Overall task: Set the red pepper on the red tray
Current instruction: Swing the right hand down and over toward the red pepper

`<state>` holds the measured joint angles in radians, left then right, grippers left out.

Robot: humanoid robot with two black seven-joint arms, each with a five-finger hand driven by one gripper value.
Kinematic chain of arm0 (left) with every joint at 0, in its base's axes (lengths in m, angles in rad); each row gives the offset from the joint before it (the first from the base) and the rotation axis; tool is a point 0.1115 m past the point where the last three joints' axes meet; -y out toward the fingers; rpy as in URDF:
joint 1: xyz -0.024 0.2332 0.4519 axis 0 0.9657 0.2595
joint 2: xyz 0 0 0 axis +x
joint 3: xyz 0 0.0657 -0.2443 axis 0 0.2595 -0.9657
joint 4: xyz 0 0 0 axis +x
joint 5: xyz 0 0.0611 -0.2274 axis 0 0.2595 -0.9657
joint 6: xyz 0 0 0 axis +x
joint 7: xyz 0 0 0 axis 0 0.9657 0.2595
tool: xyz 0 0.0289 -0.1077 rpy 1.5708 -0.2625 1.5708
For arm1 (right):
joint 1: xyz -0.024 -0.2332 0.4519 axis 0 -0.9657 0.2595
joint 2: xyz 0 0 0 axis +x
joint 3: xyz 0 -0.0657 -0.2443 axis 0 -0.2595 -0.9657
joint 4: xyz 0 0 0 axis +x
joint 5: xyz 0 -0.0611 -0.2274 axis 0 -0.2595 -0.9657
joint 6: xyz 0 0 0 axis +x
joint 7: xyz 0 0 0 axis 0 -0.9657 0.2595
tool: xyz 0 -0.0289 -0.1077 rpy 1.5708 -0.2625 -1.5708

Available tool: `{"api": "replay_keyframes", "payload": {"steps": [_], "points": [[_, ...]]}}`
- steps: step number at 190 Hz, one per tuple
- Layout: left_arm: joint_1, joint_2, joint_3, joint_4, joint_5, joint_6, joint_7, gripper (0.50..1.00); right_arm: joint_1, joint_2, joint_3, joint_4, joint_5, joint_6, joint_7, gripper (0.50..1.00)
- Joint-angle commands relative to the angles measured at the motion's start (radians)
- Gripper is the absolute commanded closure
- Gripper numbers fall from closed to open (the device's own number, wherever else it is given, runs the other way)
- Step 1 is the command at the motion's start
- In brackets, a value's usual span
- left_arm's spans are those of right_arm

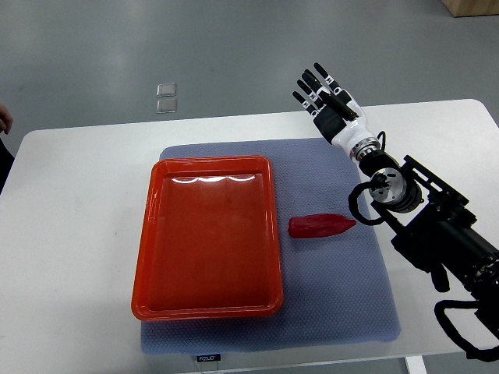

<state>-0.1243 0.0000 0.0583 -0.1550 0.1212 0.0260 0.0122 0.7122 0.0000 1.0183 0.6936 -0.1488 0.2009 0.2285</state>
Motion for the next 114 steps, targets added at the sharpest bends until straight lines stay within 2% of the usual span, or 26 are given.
{"api": "replay_keyframes", "payload": {"steps": [1,40,79,89,90,114], "points": [[0.000,0.000,0.000,0.000,0.000,0.000,0.000,0.500,0.003,0.000,-0.001,0.000,0.000,0.000,0.000,0.591],[0.000,0.000,0.000,0.000,0.000,0.002,0.000,0.500,0.016,-0.008,-0.001,0.001,-0.001,0.005,-0.001,0.591],[0.000,0.000,0.002,0.000,0.000,0.002,0.000,0.500,0.177,-0.120,-0.262,0.003,-0.178,0.011,-0.021,0.589],[0.000,0.000,0.002,0.000,0.000,0.002,0.000,0.500,0.178,-0.120,-0.262,0.003,-0.178,0.011,-0.021,0.589],[0.000,0.000,0.002,0.000,0.000,0.002,0.000,0.500,0.235,-0.158,-0.364,0.007,-0.255,0.012,-0.049,0.591],[0.000,0.000,0.000,0.000,0.000,0.002,0.000,0.500,0.366,-0.276,-0.626,0.086,-0.390,0.051,-0.118,0.591]]}}
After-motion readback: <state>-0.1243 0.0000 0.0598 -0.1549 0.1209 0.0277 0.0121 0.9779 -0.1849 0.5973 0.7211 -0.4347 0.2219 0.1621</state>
